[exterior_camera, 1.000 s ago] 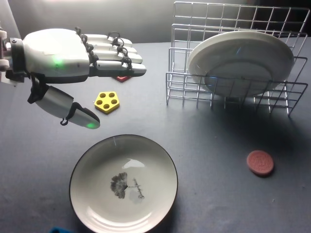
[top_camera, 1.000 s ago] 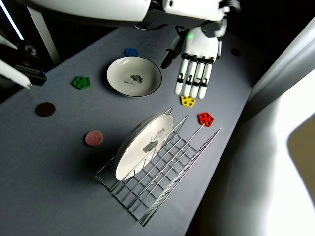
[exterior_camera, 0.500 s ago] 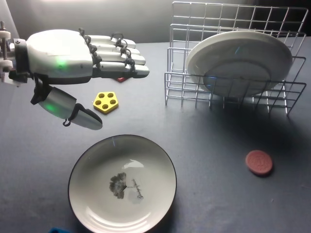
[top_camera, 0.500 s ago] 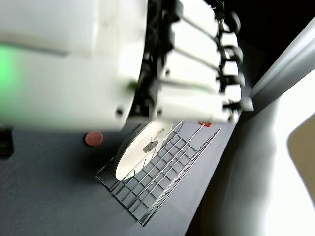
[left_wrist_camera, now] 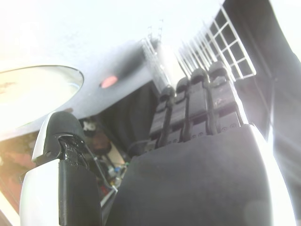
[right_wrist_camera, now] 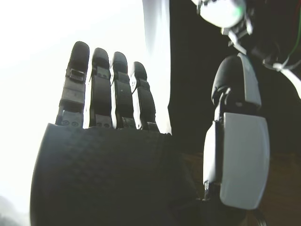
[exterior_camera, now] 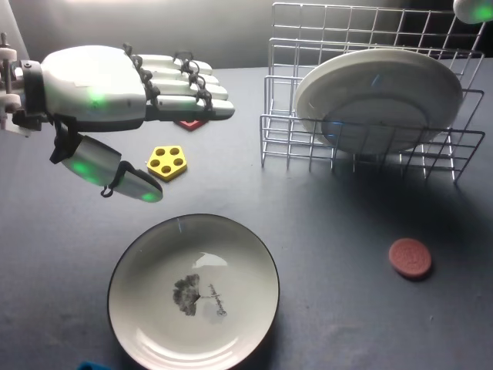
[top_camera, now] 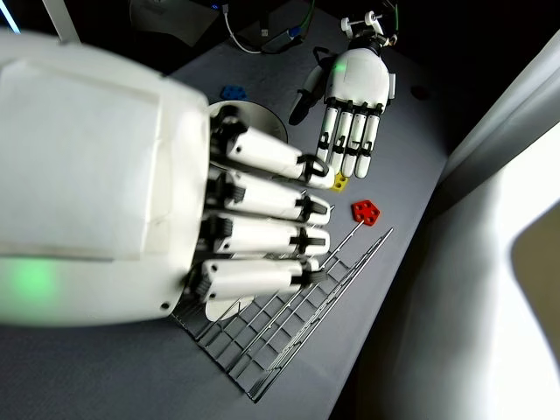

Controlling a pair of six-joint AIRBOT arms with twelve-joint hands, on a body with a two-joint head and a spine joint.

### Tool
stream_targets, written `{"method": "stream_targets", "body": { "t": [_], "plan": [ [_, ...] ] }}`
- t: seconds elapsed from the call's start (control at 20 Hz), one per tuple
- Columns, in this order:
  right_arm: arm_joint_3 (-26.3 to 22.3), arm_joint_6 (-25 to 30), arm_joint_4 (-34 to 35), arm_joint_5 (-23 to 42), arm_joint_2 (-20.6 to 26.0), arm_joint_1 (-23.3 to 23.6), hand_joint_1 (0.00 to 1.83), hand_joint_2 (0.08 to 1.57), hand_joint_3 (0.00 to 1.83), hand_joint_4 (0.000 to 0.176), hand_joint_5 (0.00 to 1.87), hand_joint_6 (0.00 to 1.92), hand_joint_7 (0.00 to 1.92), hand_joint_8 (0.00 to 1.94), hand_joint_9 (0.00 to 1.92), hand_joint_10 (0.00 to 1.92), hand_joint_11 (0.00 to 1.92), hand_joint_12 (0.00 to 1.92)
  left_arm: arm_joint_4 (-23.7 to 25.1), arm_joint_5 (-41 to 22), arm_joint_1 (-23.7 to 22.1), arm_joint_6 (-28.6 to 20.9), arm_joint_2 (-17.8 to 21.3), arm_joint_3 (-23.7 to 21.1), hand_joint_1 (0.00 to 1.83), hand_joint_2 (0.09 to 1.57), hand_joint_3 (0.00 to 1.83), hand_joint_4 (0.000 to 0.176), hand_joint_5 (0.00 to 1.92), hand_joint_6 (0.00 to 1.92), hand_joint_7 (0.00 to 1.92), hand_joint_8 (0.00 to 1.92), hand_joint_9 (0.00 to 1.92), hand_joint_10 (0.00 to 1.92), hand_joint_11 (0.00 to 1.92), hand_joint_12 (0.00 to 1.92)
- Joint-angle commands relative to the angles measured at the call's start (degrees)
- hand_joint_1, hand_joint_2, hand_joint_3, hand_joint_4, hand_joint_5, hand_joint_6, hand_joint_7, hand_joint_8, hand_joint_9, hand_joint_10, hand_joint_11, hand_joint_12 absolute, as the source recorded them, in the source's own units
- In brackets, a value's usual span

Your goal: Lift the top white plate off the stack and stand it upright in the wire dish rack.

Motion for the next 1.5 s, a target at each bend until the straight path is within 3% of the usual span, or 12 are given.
{"method": "stream_targets", "body": {
  "t": [0.0, 0.1, 0.2, 0.4, 0.65, 0.75, 0.8, 1.0, 1.15, 1.25, 1.35, 1.45],
  "plan": [
    [0.1, 0.3, 1.6, 4.7, 0.6, 0.2, 0.66, 1.05, 0.01, 0.025, 0.27, 0.01, 0.18, 0.0, 0.14, 0.0, 0.0, 0.47, -4.7, -2.8, -1.2, -0.2, 0.3, 0.4, 0.37, 1.08, 0.01, 0.0, 0.06, 0.0, 0.06, 0.0, 0.07, 0.0, 0.0, 0.24],
    [-0.5, 0.3, 1.0, 4.7, 1.0, 0.2, 0.57, 1.07, 0.01, 0.023, 0.2, 0.0, 0.15, 0.0, 0.12, 0.0, 0.0, 0.47, -4.7, -3.0, -1.2, -0.3, 0.4, 0.5, 0.36, 1.09, 0.0, 0.0, 0.06, 0.0, 0.08, 0.0, 0.09, 0.01, 0.0, 0.29],
    [-1.5, 0.3, 0.9, 4.7, 2.1, 0.2, 0.6, 1.06, 0.0, 0.006, 0.19, 0.0, 0.16, 0.0, 0.13, 0.0, 0.0, 0.47, -4.7, -3.1, -1.2, -0.4, 0.4, 0.5, 0.37, 1.08, 0.0, 0.0, 0.07, 0.0, 0.08, 0.0, 0.09, 0.0, 0.0, 0.3],
    [-3.4, 0.3, 0.8, 4.8, 4.3, -0.5, 0.61, 1.05, 0.0, 0.045, 0.25, 0.01, 0.15, 0.0, 0.13, 0.0, 0.0, 0.46, -4.8, -3.0, -1.3, -0.5, 0.4, 0.7, 0.37, 1.08, 0.0, 0.0, 0.06, 0.0, 0.07, 0.0, 0.07, 0.0, 0.0, 0.24],
    [-4.7, 0.4, -2.2, 5.8, 5.8, -0.9, 0.6, 1.06, 0.0, 0.022, 0.23, 0.0, 0.17, 0.0, 0.13, 0.0, 0.0, 0.46, -4.8, -3.1, -1.3, -0.7, 0.4, 0.6, 0.34, 1.08, 0.0, 0.0, 0.08, 0.0, 0.08, 0.0, 0.09, 0.0, 0.0, 0.36],
    [-5.7, 0.6, -2.2, 6.0, 7.1, -1.2, 0.56, 1.07, 0.0, 0.019, 0.22, 0.0, 0.17, 0.0, 0.14, 0.0, 0.0, 0.49, -4.8, -3.1, -1.5, -0.8, 0.3, 0.6, 0.32, 1.1, 0.0, 0.0, 0.05, 0.0, 0.06, 0.0, 0.06, 0.0, 0.0, 0.29],
    [-6.3, 0.9, -2.2, 6.2, 7.7, -1.3, 0.6, 1.05, 0.0, 0.029, 0.24, 0.0, 0.18, 0.0, 0.15, 0.0, 0.0, 0.53, -4.8, -3.1, -1.6, -0.8, 0.3, 0.6, 0.31, 1.12, 0.01, 0.0, 0.02, 0.0, 0.02, 0.0, 0.02, 0.0, 0.0, 0.15],
    [-8.2, 1.6, -2.2, 7.2, 9.5, -2.6, 0.58, 1.08, 0.0, 0.002, 0.18, 0.0, 0.16, 0.0, 0.13, 0.0, 0.0, 0.47, -4.8, -3.1, -1.8, -0.9, 0.2, 0.6, 0.43, 1.11, 0.0, 0.0, 0.01, 0.0, 0.02, 0.0, 0.0, 0.0, 0.01, 0.05],
    [-9.2, 4.3, -3.6, 7.2, 10.3, -3.8, 0.58, 1.07, 0.0, 0.01, 0.18, 0.0, 0.16, 0.0, 0.13, 0.0, 0.0, 0.47, -4.8, -3.1, -2.0, -0.9, 0.1, 0.6, 0.46, 1.12, 0.0, 0.0, 0.02, 0.0, 0.03, 0.0, 0.01, 0.0, 0.0, 0.11],
    [-10.0, 6.5, -4.7, 7.2, 11.0, -5.0, 0.65, 1.07, 0.0, 0.031, 0.24, 0.02, 0.18, 0.01, 0.11, 0.0, 0.0, 0.39, -4.8, -3.1, -2.2, -0.9, 0.1, 0.6, 0.38, 1.09, 0.0, 0.0, 0.04, 0.0, 0.06, 0.0, 0.06, 0.0, 0.0, 0.32],
    [-10.7, 8.9, -6.0, 7.2, 11.5, -6.1, 0.68, 1.05, 0.0, 0.044, 0.31, 0.0, 0.21, 0.0, 0.16, 0.0, 0.0, 0.54, -4.8, -3.1, -2.4, -0.9, 0.0, 0.6, 0.35, 1.08, 0.0, 0.0, 0.06, 0.0, 0.07, 0.0, 0.07, 0.0, 0.0, 0.36],
    [-11.3, 12.4, -8.7, 6.8, 11.9, -6.8, 0.67, 1.05, 0.0, 0.038, 0.29, 0.0, 0.2, 0.0, 0.15, 0.0, 0.0, 0.53, -4.8, -3.0, -2.4, -0.9, -0.1, 0.6, 0.34, 1.08, 0.0, 0.0, 0.07, 0.0, 0.08, 0.0, 0.08, 0.0, 0.0, 0.32]
  ]
}}
